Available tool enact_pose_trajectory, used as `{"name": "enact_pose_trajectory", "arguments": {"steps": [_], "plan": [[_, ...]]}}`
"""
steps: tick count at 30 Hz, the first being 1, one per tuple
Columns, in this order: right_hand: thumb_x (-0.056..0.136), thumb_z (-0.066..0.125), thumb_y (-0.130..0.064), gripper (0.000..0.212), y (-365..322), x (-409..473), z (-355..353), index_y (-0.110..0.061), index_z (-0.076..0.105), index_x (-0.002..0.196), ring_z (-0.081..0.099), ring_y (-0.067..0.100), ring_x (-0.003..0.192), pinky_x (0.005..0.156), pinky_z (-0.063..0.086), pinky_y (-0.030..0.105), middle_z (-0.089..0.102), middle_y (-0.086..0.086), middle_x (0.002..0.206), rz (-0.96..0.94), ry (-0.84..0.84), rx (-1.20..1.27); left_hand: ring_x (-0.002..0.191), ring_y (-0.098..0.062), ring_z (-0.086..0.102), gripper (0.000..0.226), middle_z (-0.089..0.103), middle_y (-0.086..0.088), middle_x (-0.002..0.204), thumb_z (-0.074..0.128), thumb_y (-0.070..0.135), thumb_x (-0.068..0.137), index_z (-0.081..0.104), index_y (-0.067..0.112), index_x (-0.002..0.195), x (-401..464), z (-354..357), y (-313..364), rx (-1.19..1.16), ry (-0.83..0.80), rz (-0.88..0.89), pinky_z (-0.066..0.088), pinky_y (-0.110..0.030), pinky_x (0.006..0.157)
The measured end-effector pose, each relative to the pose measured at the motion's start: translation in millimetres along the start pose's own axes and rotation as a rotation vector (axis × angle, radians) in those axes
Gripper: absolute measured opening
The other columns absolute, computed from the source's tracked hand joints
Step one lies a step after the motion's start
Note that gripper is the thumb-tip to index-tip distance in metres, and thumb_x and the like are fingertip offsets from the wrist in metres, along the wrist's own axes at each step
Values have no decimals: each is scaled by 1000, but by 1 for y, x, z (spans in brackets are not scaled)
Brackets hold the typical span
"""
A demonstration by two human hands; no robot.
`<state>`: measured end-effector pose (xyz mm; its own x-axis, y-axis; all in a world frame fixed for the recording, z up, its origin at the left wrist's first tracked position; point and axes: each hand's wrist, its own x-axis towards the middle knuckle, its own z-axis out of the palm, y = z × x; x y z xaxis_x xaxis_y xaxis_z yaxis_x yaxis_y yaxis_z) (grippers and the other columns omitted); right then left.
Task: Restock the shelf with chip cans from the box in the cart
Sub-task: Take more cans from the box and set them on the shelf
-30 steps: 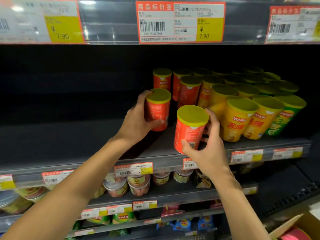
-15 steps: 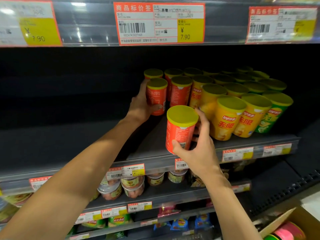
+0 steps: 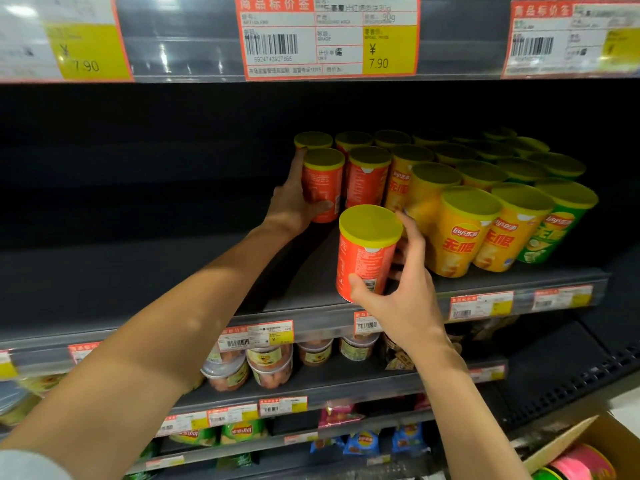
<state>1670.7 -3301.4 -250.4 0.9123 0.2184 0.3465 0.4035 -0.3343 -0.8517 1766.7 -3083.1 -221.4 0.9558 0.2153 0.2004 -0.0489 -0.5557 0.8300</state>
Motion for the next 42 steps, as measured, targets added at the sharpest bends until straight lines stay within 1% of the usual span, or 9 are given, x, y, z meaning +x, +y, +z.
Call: {"name": "enact_pose_trajectory", "arguments": {"steps": [5, 8, 10, 14, 19, 22, 30, 37, 42], "plan": [[73, 83, -31, 100, -1, 0, -1, -59, 16, 142, 55, 19, 121, 93, 55, 49, 48, -9, 141, -2, -4, 5, 134, -21, 46, 112, 43, -2, 151, 76, 39, 83, -10, 38, 154, -16, -16, 9, 148, -27, 29, 38, -34, 109], [74, 83, -31, 99, -2, 0, -1, -63, 16, 140, 52, 15, 124, 94, 54, 48, 43, -11, 143, 1, 18, 8, 132, -22, 48, 88, 45, -5, 149, 64, 55, 87, 13, 33, 155, -54, -28, 8, 271, -48, 163, 41, -39, 109], [74, 83, -30, 99, -3, 0, 0, -64, 16, 139, 48, 10, 128, 96, 54, 46, 37, -13, 144, -18, 51, 0, 129, -18, 50, 69, 49, 1, 144, 50, 64, 89, 35, 32, 148, -88, -30, 8, 393, -176, 273, 42, -38, 107], [71, 82, -31, 97, -4, 7, 2, -55, 20, 142, 46, 14, 127, 95, 54, 47, 30, -18, 135, -20, 104, -72, 130, -11, 44, 61, 46, 8, 144, 38, 68, 93, 42, 34, 143, -136, -31, 6, 600, -437, 309, 37, -33, 109], [73, 82, -29, 96, -6, 23, 7, -33, 24, 150, 51, 25, 120, 88, 49, 32, 39, 1, 135, -39, 175, -237, 134, -15, 41, 67, 41, 6, 150, 31, 70, 90, 46, 31, 143, -141, -26, -9, 704, -435, 395, 30, -31, 112], [74, 80, -29, 95, -3, 33, 17, -22, 25, 151, 53, 32, 118, 86, 53, 38, 42, 10, 133, -67, 265, -287, 134, -18, 43, 66, 43, 3, 149, 30, 68, 91, 48, 28, 142, -144, -24, -10, 706, -413, 402, 30, -32, 112], [81, 77, -29, 96, -3, 54, 26, -17, 17, 154, 50, 37, 125, 94, 47, 43, 44, 15, 141, 76, 337, -354, 136, -17, 39, 68, 40, 4, 151, 26, 68, 90, 45, 31, 144, -146, -24, -6, 739, -422, 379, 26, -29, 113], [84, 74, -31, 87, -8, 65, 29, -9, 24, 152, 52, 37, 122, 85, 52, 45, 43, 16, 136, 83, 394, -566, 139, -17, 37, 67, 38, 4, 153, 28, 67, 91, 44, 31, 144, -147, -24, -4, 736, -416, 368, 22, -28, 115], [88, 70, -32, 80, -7, 71, 30, -12, 24, 150, 52, 36, 123, 81, 53, 45, 43, 15, 138, 98, 416, -629, 140, -16, 35, 64, 37, 5, 154, 31, 67, 91, 44, 33, 145, -147, -25, -4, 732, -415, 362, 21, -27, 115]]}}
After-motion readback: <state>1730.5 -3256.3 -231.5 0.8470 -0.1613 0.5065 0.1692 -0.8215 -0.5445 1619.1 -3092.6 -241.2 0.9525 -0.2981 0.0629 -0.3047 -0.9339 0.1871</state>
